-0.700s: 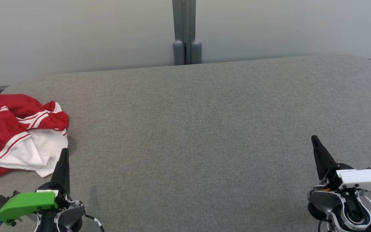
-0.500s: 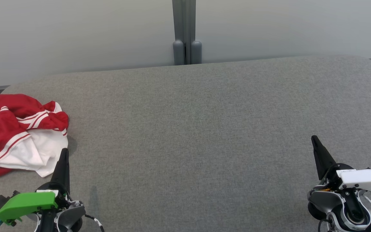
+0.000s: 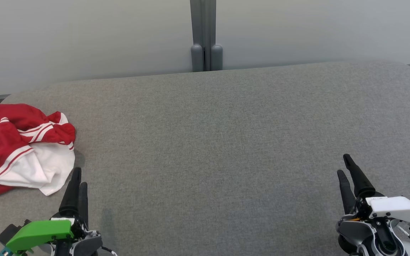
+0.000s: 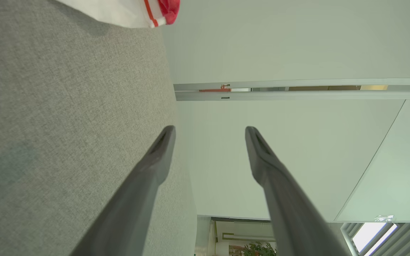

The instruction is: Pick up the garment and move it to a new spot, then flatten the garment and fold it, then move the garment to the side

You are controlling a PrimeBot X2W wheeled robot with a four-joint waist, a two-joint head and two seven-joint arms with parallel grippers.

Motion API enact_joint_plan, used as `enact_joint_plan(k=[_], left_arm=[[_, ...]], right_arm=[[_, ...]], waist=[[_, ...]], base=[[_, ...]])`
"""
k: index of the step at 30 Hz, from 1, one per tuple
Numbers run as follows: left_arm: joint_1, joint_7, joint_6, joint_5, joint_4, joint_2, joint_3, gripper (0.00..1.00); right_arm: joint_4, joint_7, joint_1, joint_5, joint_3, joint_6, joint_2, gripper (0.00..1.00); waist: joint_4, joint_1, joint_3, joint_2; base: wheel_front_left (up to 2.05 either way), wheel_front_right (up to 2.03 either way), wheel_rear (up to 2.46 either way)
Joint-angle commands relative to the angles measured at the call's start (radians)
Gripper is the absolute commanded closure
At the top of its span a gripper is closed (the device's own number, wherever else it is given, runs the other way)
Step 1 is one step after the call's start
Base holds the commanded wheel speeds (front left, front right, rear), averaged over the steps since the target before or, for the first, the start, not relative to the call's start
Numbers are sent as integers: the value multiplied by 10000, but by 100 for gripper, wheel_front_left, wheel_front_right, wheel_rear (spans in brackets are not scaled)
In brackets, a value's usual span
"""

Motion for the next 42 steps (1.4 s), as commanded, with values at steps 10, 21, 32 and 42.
enact_joint_plan(k=[10,21,32,42], left_arm=[[-186,-576,-18,2399,-502,105,-346,0],[-95,-1030,299,5177,-1015,70,-731,0],[32,-1438,993,7293,-1323,172,-1473,0],[-76,-1769,1474,8756,-1448,445,-2236,0]], right_arm=[[-577,-619,-105,-1979,257,36,-209,0],[-1105,-1071,30,-5084,496,45,-202,0],[-1431,-1484,154,-7155,1142,53,-369,0],[-1566,-1816,237,-8763,1229,60,-365,0]], waist=[[-12,0,13,-1],[0,0,27,-1],[16,0,10,-1],[34,0,32,-1]], base=[[0,0,0],[0,0,0],[0,0,0],[0,0,0]])
